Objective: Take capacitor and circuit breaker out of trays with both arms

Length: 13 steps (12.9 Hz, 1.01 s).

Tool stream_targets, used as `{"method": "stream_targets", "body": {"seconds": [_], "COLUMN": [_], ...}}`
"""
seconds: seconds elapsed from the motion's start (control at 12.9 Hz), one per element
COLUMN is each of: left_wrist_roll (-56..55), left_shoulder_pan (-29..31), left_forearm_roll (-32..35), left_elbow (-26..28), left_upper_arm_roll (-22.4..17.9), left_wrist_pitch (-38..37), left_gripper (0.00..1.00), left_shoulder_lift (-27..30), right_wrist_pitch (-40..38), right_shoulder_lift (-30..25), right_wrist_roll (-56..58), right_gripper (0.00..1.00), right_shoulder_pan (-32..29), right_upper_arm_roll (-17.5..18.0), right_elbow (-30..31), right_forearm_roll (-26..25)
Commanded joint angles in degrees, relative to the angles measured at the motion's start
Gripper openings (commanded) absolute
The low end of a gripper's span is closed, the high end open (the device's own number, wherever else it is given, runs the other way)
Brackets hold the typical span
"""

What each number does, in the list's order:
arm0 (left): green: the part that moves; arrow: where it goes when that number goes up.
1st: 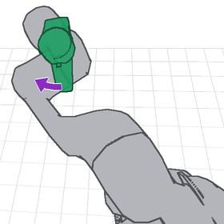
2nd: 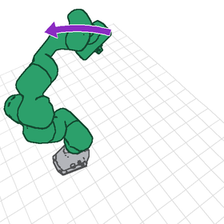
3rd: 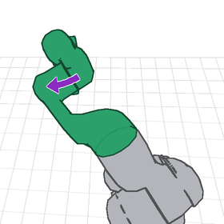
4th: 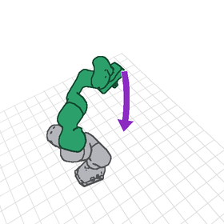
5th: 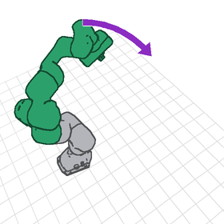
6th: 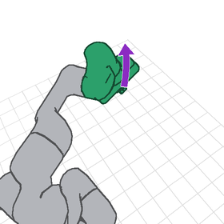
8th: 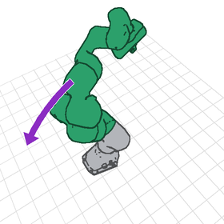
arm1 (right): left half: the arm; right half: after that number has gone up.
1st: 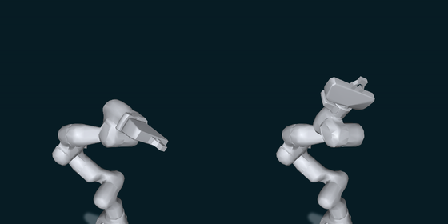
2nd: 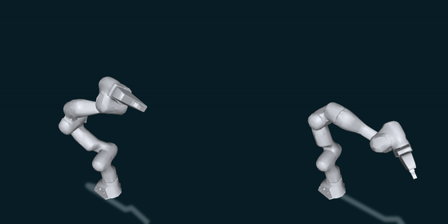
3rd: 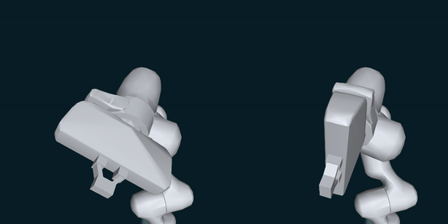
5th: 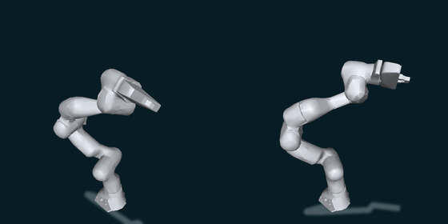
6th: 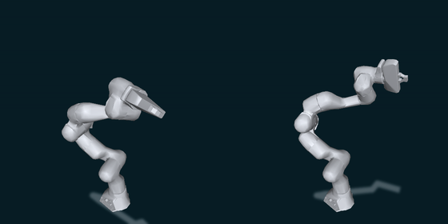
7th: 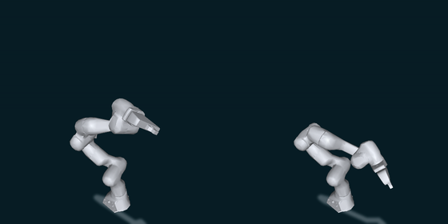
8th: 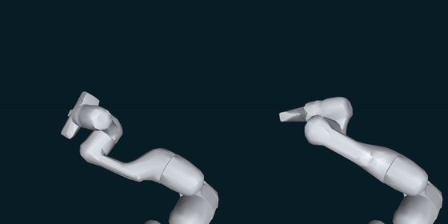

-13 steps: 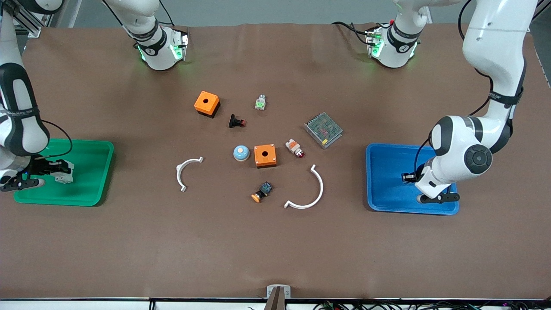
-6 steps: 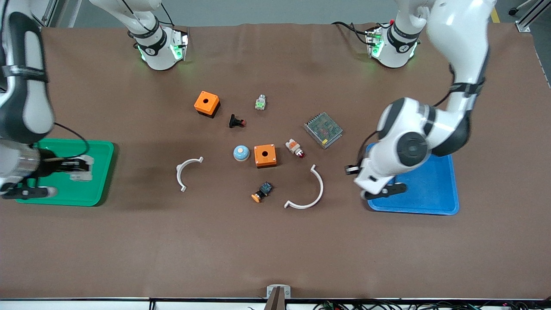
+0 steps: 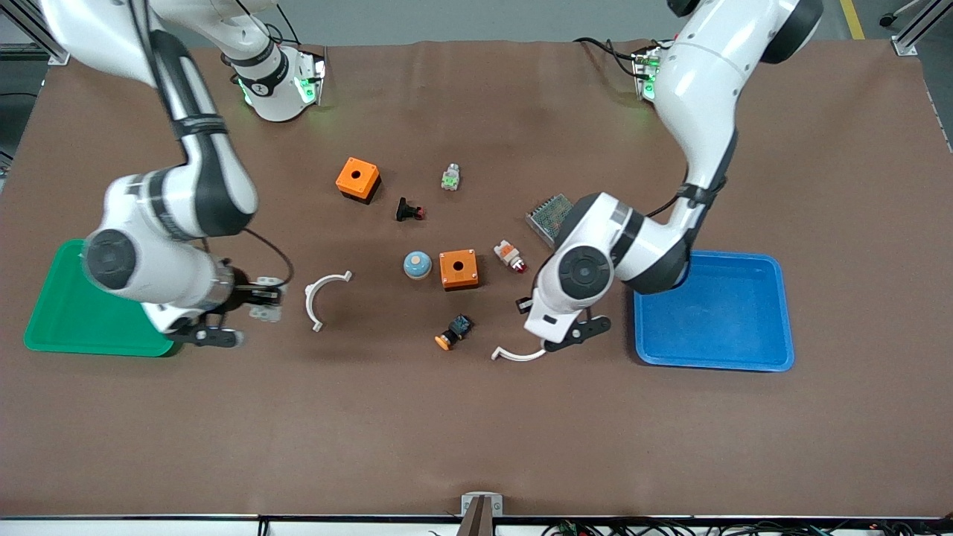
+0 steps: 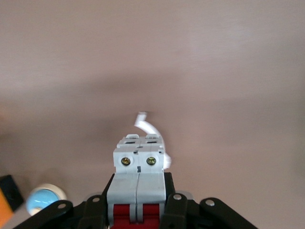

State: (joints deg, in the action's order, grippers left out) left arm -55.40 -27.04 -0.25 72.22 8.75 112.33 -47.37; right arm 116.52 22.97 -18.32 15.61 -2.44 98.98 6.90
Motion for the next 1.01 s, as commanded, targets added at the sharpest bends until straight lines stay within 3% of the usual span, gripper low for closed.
{"method": "stream_targets", "body": {"seconds": [0.0, 0.39, 0.85, 0.93], "left_wrist_roll": [-1.91, -3.76, -3.67, -3.15], "left_shoulder_pan": [-2.57, -4.25, -4.25, -4.16], "left_forearm_roll": [-0.1, -0.27, -0.36, -0.36], "left_elbow": [-4.02, -6.83, -6.83, -6.74], "left_upper_arm_roll": [-3.29, -4.35, -4.27, -4.27], "left_wrist_pitch": [1.83, 4.12, 7.02, 6.94], "left_gripper": [0.24, 0.24, 0.24, 0.45], "left_shoulder_lift": [-4.56, -8.09, -9.23, -9.06], "right_wrist_pitch": [5.27, 15.47, 19.62, 20.06], "right_shoulder_lift": [1.97, 6.82, 11.03, 11.56], "right_wrist_roll": [-6.62, -9.02, -8.93, -8.84], "right_gripper": [0.02, 0.02, 0.02, 0.02], "right_shoulder_pan": [5.11, 8.03, 10.92, 11.45], "right_upper_arm_roll": [-0.9, -0.9, -0.9, -0.9], "right_elbow": [0.95, 3.93, 4.64, 4.56], "right_forearm_roll": [0.84, 0.75, 0.66, 0.66]}}
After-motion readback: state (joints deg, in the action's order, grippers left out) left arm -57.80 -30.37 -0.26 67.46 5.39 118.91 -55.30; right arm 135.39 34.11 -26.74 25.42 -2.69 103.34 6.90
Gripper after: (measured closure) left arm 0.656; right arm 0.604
